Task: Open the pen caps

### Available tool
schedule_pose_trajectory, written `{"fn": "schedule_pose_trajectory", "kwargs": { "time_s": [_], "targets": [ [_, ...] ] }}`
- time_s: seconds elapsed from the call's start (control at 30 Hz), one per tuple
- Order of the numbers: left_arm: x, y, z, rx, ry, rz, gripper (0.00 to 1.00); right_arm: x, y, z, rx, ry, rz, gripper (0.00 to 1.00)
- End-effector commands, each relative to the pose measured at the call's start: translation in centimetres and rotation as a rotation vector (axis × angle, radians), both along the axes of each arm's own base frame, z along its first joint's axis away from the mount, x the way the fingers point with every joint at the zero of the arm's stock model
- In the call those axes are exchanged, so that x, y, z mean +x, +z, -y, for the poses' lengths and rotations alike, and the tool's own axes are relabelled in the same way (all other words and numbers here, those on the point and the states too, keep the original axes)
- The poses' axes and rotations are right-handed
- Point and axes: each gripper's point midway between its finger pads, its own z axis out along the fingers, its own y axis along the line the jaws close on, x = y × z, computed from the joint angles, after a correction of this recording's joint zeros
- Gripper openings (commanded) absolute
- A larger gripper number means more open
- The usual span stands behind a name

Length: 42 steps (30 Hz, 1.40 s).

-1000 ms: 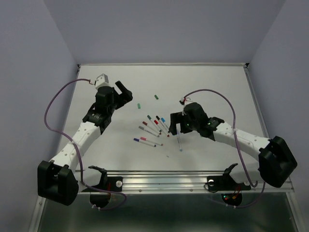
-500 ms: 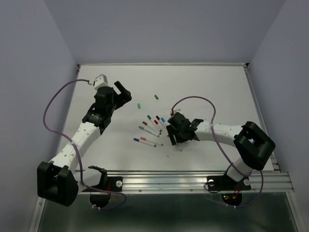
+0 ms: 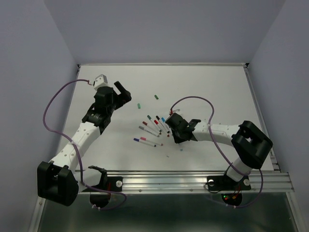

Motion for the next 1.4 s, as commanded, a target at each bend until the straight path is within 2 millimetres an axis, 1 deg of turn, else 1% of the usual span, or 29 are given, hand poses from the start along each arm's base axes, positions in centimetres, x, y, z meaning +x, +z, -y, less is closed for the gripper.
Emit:
{"fn": "schedule_pose_trajectory", "kwargs": {
  "time_s": [0.0,0.03,0.13,0.2,0.23,0.27,0.33,0.37,0.4,0.43,0.47,0.5,0.53,0.57,0.6,0.63,0.7,0.73,0.77,0.8,0.83,0.87,1.0,1.13,1.27,1.37],
  "targets": [
    [0.3,2.5,0.6,-0.009,-0.046,0.065,0.99,-0.8,-1.7,1.2,-0.061,-0.026,-0.044,0.09],
    [0.3,2.7,0.8,-0.013,-0.058,0.071,0.99,-0.6,-1.5,1.1,-0.059,-0.032,-0.033,0.01],
    [0.0,2.9,2.0,-0.032,-0.131,0.082,0.99,0.2,-0.7,1.3,-0.063,-0.053,0.008,0.01],
    [-0.5,3.1,3.5,-0.062,-0.212,0.089,0.99,0.7,0.8,1.3,-0.047,-0.06,0.055,0.01],
    [-0.5,3.5,4.1,-0.075,-0.244,0.109,0.99,1.1,1.5,1.3,-0.039,-0.065,0.078,0.01],
    [-0.9,3.4,5.1,-0.097,-0.306,0.105,0.99,1.4,3.0,1.4,-0.014,-0.072,0.118,0.01],
    [-1.1,3.9,6.4,-0.127,-0.374,0.131,0.99,2.0,4.6,1.6,0.015,-0.093,0.16,0.01],
    [-1.6,3.7,7.5,-0.153,-0.429,0.122,0.99,2.2,5.4,1.4,0.041,-0.095,0.182,0.01],
    [-1.7,3.8,8.0,-0.166,-0.455,0.127,0.99,2.4,7.0,1.1,0.086,-0.097,0.217,0.01],
    [-1.8,4.0,8.8,-0.183,-0.482,0.141,0.99,2.6,7.7,0.8,0.115,-0.091,0.237,0.01],
    [-2.1,3.8,9.5,-0.215,-0.505,0.128,0.99,3.1,8.9,-0.3,0.196,-0.07,0.266,0.01],
    [-2.3,3.8,10.1,-0.232,-0.528,0.132,0.99,3.2,10.1,-0.7,0.25,-0.036,0.298,0.01],
    [-2.4,4.4,10.9,-0.25,-0.557,0.166,0.99,3.1,11.0,-1.7,0.313,0.005,0.313,0.01],
    [-3.0,4.0,12.0,-0.271,-0.604,0.153,0.99,3.3,13.1,-4.1,0.457,0.075,0.34,0.01],
    [-3.2,4.7,12.8,-0.306,-0.624,0.17,0.99,3.4,14.1,-4.4,0.524,0.101,0.359,0.01],
    [-3.8,4.6,13.8,-0.323,-0.657,0.165,0.99,3.1,16.2,-6.5,0.645,0.182,0.38,0.01],
    [-4.5,5.1,15.1,-0.354,-0.705,0.171,0.99,2.6,17.4,-7.7,0.719,0.242,0.374,0.01],
    [-4.7,5.6,15.6,-0.373,-0.723,0.187,0.99,2.9,18.3,-7.9,0.741,0.256,0.386,0.01],
    [-4.9,5.6,16.0,-0.385,-0.732,0.182,0.99,3.1,18.6,-8.3,0.753,0.266,0.395,0.01],
    [-5.2,5.5,16.5,-0.394,-0.741,0.178,0.99,3.5,18.9,-8.1,0.754,0.262,0.408,0.01],
    [-5.3,6.0,16.8,-0.411,-0.747,0.194,0.99,3.7,19.2,-8.3,0.76,0.263,0.419,0.01],
    [-5.4,5.6,17.0,-0.418,-0.748,0.183,0.98,4.2,19.6,-8.3,0.771,0.261,0.436,0.01],
    [-5.8,5.4,17.7,-0.434,-0.762,0.173,0.97,4.4,20.8,-9.3,0.819,0.287,0.453,0.01],
    [-5.7,5.4,17.7,-0.43,-0.756,0.177,0.94,4.9,21.5,-9.6,0.841,0.295,0.472,0.01],
    [-5.6,5.2,17.5,-0.423,-0.74,0.18,0.91,4.6,22.3,-10.2,0.867,0.329,0.474,0.01],
    [-5.5,5.1,17.4,-0.418,-0.73,0.182,0.86,4.8,22.6,-10.1,0.867,0.324,0.487,0.01]
  ]
}}
